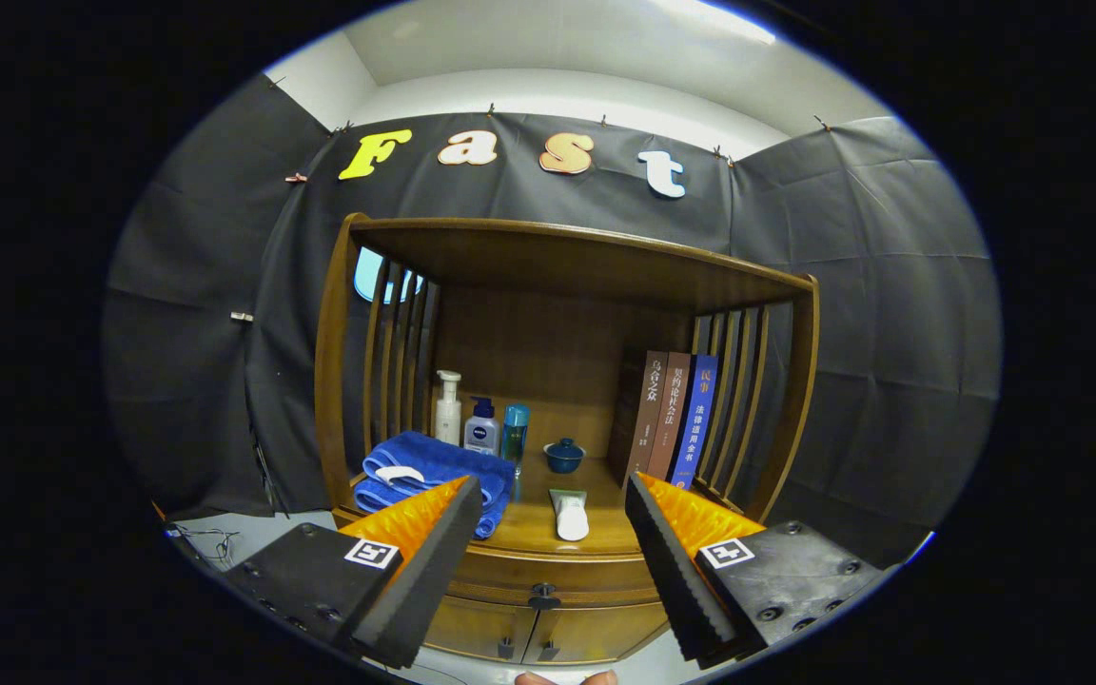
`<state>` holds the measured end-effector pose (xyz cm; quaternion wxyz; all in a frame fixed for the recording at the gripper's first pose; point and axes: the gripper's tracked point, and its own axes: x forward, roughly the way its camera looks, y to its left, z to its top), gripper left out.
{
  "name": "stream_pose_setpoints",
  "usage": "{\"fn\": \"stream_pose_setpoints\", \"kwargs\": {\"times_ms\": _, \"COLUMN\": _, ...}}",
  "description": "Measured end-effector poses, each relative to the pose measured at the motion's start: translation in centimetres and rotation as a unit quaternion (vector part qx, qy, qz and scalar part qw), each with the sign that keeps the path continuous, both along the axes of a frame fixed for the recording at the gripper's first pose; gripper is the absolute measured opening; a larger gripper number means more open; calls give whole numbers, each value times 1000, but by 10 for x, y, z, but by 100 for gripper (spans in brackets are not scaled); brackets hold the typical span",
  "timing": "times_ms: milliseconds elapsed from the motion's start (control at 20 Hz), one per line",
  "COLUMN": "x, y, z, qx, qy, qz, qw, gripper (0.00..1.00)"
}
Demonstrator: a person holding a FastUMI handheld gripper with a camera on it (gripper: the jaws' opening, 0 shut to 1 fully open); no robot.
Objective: Pull open the drawer, take out the items inside it, and place them on the countertop above the cabinet.
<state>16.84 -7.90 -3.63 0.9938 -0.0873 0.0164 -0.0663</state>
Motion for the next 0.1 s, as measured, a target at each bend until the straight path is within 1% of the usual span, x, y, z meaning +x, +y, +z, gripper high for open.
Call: {"fn": "stream_pose_setpoints", "kwargs": {"times_ms": 100, "x": -2, "y": 1, "z": 6, "qx": 1, "qy": -5, "qz": 0, "qw": 1000, "gripper": 99}}
